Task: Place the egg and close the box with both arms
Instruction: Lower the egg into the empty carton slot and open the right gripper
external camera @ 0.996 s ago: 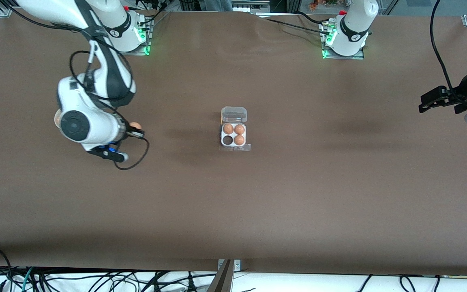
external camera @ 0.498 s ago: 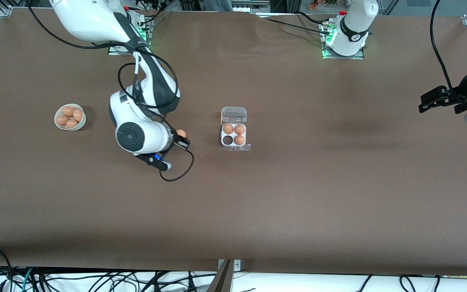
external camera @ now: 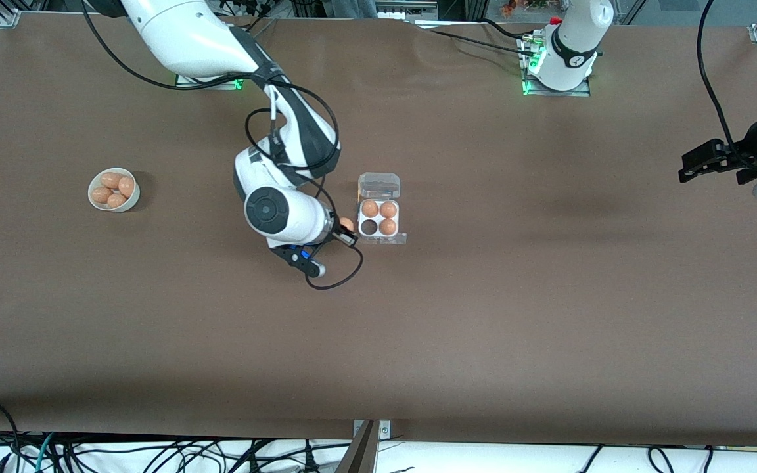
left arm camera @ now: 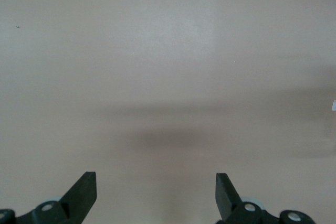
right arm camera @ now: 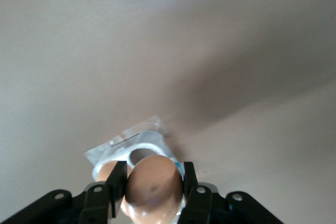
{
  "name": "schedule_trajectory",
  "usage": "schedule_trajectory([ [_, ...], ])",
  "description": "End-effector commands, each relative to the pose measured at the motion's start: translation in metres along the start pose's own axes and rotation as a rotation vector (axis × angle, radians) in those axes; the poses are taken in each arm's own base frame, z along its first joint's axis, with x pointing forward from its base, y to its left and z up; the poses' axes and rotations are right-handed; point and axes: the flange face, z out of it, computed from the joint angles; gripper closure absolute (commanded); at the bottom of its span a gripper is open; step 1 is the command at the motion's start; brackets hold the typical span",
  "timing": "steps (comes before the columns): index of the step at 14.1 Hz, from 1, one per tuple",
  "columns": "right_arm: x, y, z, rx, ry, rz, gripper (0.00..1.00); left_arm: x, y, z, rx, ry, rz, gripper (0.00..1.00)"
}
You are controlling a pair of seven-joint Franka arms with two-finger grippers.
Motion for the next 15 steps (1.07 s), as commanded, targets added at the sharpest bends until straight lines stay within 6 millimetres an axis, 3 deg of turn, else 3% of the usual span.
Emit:
schedule_trajectory([
  [1, -0.015, -0.017, 0.013, 0.030, 0.001, 0.031, 0.58, 0.001, 0.002, -0.004, 0.009, -0.006, 0.008, 0.00],
  [7, -0.040, -0.029, 0.041, 0.035, 0.010, 0.052, 0.58, 0.001, 0.002, -0.003, 0.009, -0.009, 0.009, 0.00],
  [15, -0.040, -0.027, 0.057, 0.014, 0.001, 0.049, 0.57, 0.000, 0.005, -0.004, 0.010, -0.009, 0.009, 0.00],
])
